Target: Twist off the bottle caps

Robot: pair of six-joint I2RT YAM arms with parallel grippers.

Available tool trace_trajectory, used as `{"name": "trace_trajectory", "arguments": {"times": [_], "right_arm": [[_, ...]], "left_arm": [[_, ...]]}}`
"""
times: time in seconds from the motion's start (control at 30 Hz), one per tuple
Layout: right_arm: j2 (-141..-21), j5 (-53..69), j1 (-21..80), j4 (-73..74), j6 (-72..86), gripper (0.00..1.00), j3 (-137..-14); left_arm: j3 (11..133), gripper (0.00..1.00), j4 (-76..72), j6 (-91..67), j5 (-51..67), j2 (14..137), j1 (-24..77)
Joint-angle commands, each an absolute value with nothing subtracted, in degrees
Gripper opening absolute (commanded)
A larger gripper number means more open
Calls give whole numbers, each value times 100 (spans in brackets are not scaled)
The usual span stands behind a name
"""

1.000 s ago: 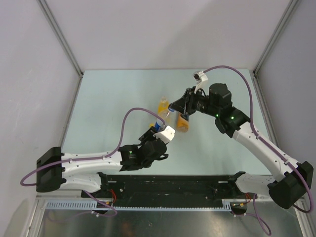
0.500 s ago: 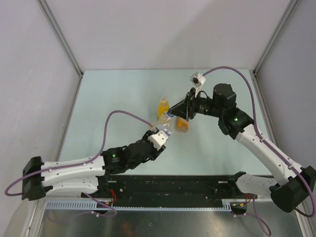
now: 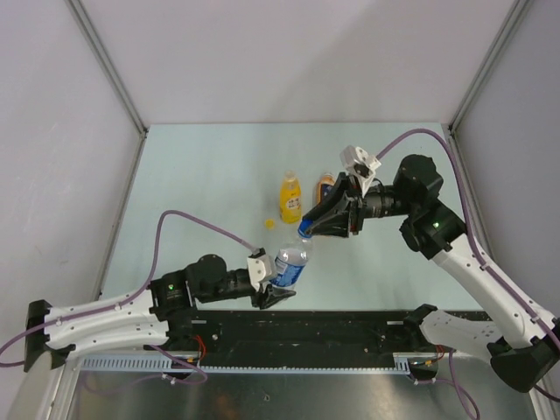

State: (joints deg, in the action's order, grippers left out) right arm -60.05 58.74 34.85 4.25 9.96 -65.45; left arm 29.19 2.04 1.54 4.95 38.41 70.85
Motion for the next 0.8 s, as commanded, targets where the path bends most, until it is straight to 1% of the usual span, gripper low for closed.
{"name": "trace_trajectory", "arguments": {"times": [0.0,0.17,0.37,0.77], "right_arm": [[-5918,6392,3511,302,613,0,-6683],[-5708,6782,3581,338,392,0,-6656],[-5420,6907,3652,364,189,0,-6582],[-5065,6690,3664,302,18,0,-6547]], "left_arm": [[2985,0,-811,741,2170,3641,7143],[3011,0,-942,687,2805,3652,7090],[2980,0,-1101,598,3479,3661,6921],[2953,0,-1181,476,3927,3799,6697]]}}
